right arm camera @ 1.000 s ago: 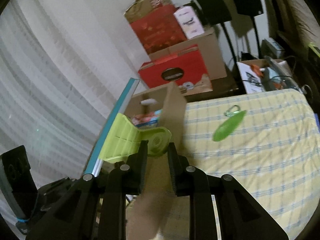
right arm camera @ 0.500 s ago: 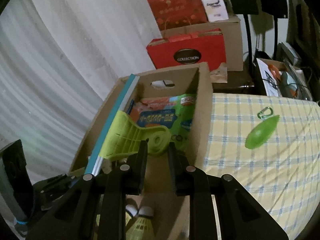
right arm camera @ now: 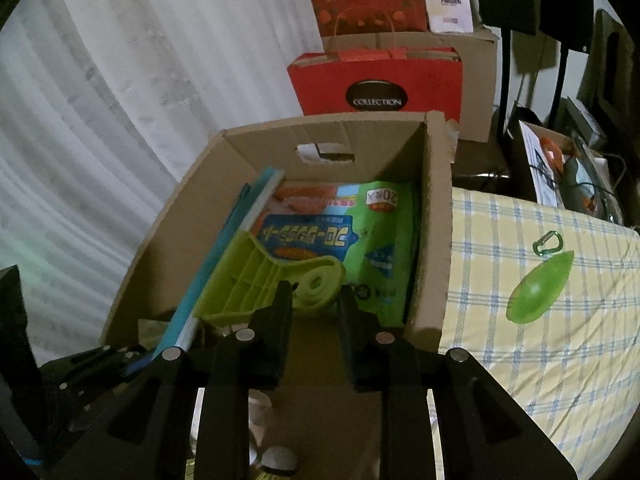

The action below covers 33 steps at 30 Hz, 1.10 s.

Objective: Organize objects
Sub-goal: 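Lift the squeegee with both grippers and carry it over the box, then lower the squeegee into the box and open both grippers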

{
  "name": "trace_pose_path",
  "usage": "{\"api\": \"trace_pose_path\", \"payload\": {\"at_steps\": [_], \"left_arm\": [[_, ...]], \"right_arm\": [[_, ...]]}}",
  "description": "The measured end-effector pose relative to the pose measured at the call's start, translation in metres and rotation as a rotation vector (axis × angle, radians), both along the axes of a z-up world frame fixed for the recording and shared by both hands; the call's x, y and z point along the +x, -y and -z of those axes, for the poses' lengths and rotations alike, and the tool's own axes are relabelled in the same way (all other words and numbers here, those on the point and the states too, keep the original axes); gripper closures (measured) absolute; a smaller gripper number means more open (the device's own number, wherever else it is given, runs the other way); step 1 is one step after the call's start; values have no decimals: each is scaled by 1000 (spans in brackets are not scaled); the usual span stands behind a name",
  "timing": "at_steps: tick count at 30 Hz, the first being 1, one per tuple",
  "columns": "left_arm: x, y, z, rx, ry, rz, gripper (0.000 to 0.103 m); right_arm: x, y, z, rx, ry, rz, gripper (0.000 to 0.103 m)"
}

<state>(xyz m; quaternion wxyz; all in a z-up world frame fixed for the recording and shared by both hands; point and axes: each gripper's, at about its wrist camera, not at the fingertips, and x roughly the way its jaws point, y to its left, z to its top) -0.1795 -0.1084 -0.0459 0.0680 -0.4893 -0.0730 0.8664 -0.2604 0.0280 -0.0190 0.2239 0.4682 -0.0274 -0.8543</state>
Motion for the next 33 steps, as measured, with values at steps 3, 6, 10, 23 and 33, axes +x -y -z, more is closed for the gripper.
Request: {"api": "trace_pose_path", "payload": {"at_steps": [3,6,10,23,33], "left_arm": [[0,-7,4,1,32,27,80],[1,-7,5,9,38,14,72],[6,1,-5,77,10,-12,47],[16,-6,-43,78,-42,-4,45],[28,-23,-64,75,-97,-16,17]], "right_arm": [[1,4,-1,40,-18,-4,78],[4,2,-2,40,-15,-13,76],[14,-4,-12,52,-51,-21,71],[44,-45,-48,38,-124,20,51],[67,-85,-56,73,-174,80,31]]}}
